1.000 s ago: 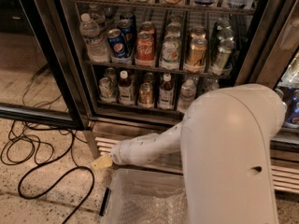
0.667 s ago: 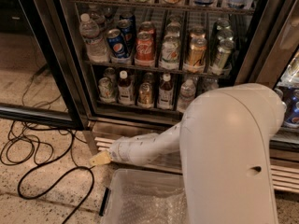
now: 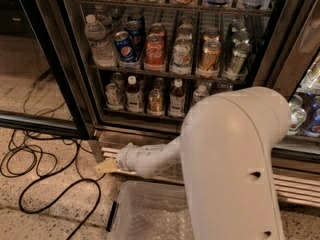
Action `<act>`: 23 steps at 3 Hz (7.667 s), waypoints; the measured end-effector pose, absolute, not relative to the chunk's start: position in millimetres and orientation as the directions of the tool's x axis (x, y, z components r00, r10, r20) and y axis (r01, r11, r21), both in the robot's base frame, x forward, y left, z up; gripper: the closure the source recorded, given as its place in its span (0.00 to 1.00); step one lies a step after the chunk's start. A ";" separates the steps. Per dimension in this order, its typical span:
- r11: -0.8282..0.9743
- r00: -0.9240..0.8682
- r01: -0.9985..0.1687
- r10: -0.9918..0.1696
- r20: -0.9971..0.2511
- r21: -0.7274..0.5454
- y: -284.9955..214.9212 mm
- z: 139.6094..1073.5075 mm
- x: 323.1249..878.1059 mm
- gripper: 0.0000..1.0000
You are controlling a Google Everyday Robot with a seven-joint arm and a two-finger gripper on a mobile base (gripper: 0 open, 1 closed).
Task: Pick 7up can from bottom shelf of fridge
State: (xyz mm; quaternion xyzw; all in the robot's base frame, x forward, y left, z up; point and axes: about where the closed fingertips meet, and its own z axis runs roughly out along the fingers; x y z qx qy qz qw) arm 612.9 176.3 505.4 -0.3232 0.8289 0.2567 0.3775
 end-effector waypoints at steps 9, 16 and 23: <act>0.878 0.037 -0.461 -0.129 -0.991 -0.131 223.8 585.2 765.3 0.19; 0.930 0.102 -0.313 -0.171 -0.980 -0.195 193.0 606.0 836.5 0.33; 0.939 0.076 -0.264 -0.207 -0.975 -0.220 172.2 601.7 868.9 0.74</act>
Offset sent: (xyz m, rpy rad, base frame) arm 0.0999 0.0326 0.0543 0.0438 -0.5091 -0.2053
